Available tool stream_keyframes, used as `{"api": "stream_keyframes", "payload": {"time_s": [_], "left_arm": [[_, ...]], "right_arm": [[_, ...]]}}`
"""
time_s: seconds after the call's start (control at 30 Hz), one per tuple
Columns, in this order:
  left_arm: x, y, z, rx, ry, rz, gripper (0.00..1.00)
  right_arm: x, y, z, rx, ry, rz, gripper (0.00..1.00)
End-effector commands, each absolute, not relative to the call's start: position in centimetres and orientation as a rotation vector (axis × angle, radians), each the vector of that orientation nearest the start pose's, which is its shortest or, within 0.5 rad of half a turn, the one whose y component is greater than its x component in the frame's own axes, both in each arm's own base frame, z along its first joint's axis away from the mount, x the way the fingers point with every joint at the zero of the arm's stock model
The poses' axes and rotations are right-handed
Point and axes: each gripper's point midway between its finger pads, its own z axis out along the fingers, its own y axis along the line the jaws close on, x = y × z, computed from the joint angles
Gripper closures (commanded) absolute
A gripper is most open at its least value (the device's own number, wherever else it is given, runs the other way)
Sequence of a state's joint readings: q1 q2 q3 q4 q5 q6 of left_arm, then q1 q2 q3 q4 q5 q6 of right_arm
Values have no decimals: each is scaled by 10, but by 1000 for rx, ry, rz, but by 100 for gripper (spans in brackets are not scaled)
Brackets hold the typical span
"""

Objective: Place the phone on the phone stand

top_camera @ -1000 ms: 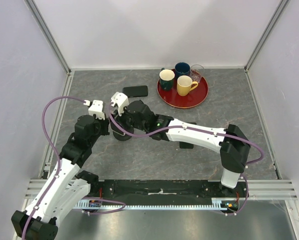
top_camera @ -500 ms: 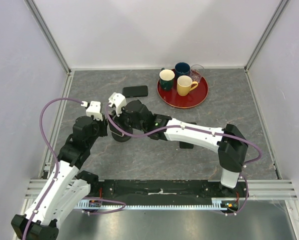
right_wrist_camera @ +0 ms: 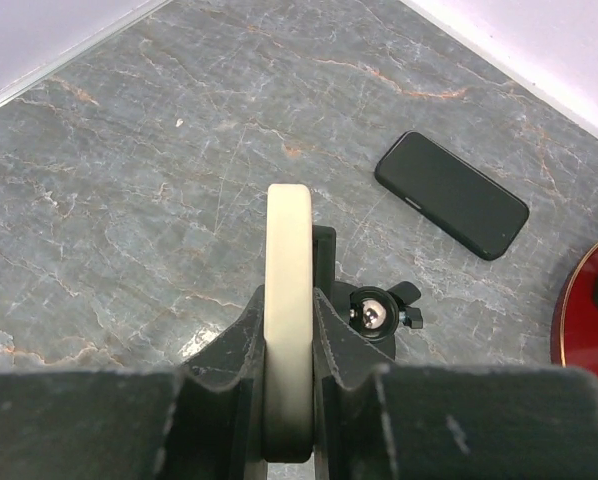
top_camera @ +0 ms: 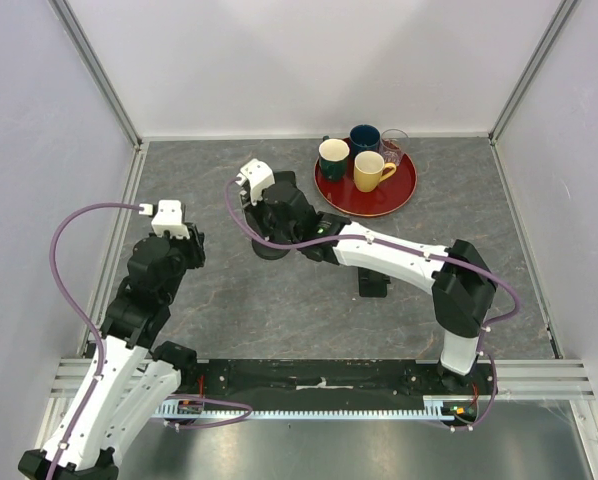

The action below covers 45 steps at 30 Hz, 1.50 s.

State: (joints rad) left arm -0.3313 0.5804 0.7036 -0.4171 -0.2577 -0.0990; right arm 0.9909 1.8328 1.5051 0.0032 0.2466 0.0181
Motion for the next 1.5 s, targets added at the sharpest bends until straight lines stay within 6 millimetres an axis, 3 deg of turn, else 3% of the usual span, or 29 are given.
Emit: {"api": "stream_keyframes", "payload": {"time_s": [0.0,0.07,0.1,0.3,0.47,0.57,0.77,1.03,1.17,1.3,1.47], "left_arm": [[258,-41,260,-20,1777,-73,57],[258,-45,260,-6,1772,-90,57],[259,-50,259,16,1773,-113,57],[261,-60,257,57,1787,-155,57],[261,-66,257,80,1780,-185,57],[261,-73,257,110,1775,-218,57],[263,-93,252,190,1795,-309,57],[262,-106,249,241,1806,-379,57],[264,-106,250,239,1800,-379,57],[264,-109,248,225,1819,-409,56],[262,-116,262,178,1849,-475,54]], "right_arm": [[350,431,224,-751,1780,349,100],[350,428,226,-741,1781,355,98],[351,427,227,-730,1787,357,88],[350,421,237,-702,1793,401,62],[351,415,235,-710,1805,449,55],[349,414,236,-745,1796,482,46],[331,428,230,-879,1772,652,37],[331,439,215,-924,1798,695,44],[331,442,213,-937,1803,698,56],[331,444,205,-954,1824,696,59],[335,436,198,-1007,1812,623,76]]}}
